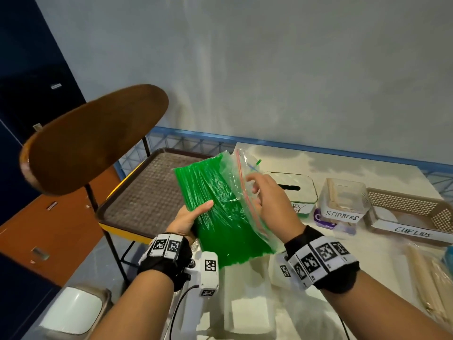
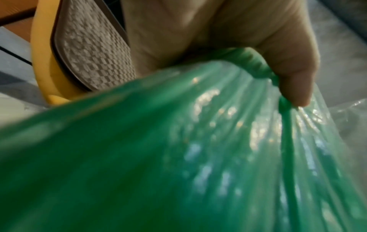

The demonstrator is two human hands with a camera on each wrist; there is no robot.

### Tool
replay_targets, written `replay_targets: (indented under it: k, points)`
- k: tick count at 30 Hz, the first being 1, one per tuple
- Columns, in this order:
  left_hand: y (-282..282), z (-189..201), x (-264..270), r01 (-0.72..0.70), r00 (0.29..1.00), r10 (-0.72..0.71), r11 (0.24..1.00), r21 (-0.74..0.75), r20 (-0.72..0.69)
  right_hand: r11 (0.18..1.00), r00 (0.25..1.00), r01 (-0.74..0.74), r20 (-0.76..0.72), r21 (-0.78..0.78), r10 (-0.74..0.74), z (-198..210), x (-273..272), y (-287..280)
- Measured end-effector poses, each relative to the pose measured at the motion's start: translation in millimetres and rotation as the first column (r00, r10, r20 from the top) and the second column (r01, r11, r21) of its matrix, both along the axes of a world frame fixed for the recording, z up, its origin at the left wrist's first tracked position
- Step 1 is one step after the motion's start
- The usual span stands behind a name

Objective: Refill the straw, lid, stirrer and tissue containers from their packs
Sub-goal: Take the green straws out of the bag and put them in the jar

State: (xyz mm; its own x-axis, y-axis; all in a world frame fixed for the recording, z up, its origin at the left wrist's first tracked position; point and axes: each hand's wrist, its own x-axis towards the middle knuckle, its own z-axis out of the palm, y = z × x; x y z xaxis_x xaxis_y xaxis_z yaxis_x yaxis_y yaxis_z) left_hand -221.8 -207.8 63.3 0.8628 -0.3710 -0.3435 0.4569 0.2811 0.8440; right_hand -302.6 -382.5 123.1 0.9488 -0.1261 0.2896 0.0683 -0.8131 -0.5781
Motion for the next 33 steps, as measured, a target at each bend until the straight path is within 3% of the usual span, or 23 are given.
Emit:
replay_targets:
  k: [2, 6, 10, 13, 24, 29, 33]
  points:
    - [-0.5, 0.6, -1.5, -0.041, 0.999, 0.041, 0.999, 0.000, 0.001, 0.992, 0.999, -0.010, 0.043, 0.123, 0.005, -0.6, 0.4, -0.8]
    - [-3.0, 2.3, -5.4, -0.073, 0.997, 0.073, 0.997, -0.005, 0.005, 0.991, 0.998, 0.015, -0.067, 0.136, -0.006, -22.8, 9.4, -9.3]
    - [-3.2, 0.1, -9.1, -0.079, 0.996, 0.079, 0.997, 0.010, 0.030, 0.885, 0.973, -0.008, -0.202, 0.466, 0.115, -27.9, 9.8, -11.8]
    - [-2.3, -1.9, -12.4, -0.066, 0.995, 0.063, 0.997, 0.027, 0.076, 0.917, 0.941, -0.091, -0.267, 0.389, 0.207, -27.0, 9.8, -6.0]
    - [7.5, -9.3, -6.7, -0.083, 0.991, 0.073, 0.993, 0.088, 0.110, 0.955, 0.966, -0.093, -0.207, 0.282, 0.155, -18.5, 17.2, 18.2]
    - [18.0, -10.4, 0.9, -0.026, 0.986, 0.006, 0.993, 0.113, 0.170, 0.918, 0.946, 0.047, -0.313, 0.394, 0.086, -21.2, 32.4, 33.2]
    - [26.9, -15.8, 11.7, -0.066, 0.981, 0.040, 0.989, 0.134, 0.191, 0.929, 0.952, 0.008, -0.286, 0.369, 0.106, -20.5, 35.9, 40.4]
